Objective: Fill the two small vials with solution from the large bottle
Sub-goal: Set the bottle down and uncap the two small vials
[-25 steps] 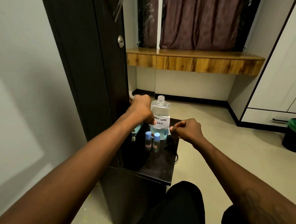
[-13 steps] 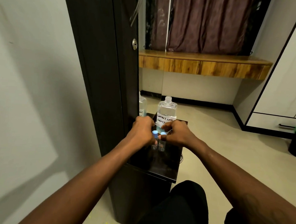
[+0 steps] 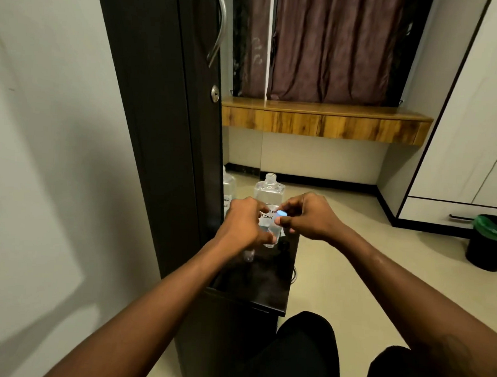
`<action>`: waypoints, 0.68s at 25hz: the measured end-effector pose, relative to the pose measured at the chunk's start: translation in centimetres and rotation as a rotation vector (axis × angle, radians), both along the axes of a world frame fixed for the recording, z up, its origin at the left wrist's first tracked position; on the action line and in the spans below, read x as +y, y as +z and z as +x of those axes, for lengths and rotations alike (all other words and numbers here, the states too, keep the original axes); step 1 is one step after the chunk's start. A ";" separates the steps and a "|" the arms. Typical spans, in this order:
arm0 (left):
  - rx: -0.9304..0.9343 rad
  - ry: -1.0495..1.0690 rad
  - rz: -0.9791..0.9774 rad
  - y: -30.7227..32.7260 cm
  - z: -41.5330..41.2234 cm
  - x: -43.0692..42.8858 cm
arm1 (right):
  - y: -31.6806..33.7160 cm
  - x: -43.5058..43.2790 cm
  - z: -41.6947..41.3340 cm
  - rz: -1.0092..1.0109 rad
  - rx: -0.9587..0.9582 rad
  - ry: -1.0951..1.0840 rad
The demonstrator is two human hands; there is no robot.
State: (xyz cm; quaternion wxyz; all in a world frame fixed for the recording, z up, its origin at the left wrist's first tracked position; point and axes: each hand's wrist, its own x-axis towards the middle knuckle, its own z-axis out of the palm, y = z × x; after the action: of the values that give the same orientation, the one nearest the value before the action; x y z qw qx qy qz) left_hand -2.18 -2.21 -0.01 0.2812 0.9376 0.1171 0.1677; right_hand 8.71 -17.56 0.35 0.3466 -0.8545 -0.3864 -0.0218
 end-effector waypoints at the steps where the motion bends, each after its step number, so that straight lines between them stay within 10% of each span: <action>1: -0.041 -0.034 -0.004 0.7 0.0 -0.8 | 1.4 -1.0 -0.2 0.041 0.024 -0.001; 17: -0.588 -0.144 0.004 5.7 0.4 -10.3 | 10.9 -11.1 -3.2 0.231 -0.109 -0.069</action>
State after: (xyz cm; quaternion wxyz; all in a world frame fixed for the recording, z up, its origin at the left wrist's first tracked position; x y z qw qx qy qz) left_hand -1.80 -12.49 5.69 0.3124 0.8553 -0.0364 0.4117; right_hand 5.52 -28.70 11.27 0.4203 -0.8191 -0.3700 -0.1246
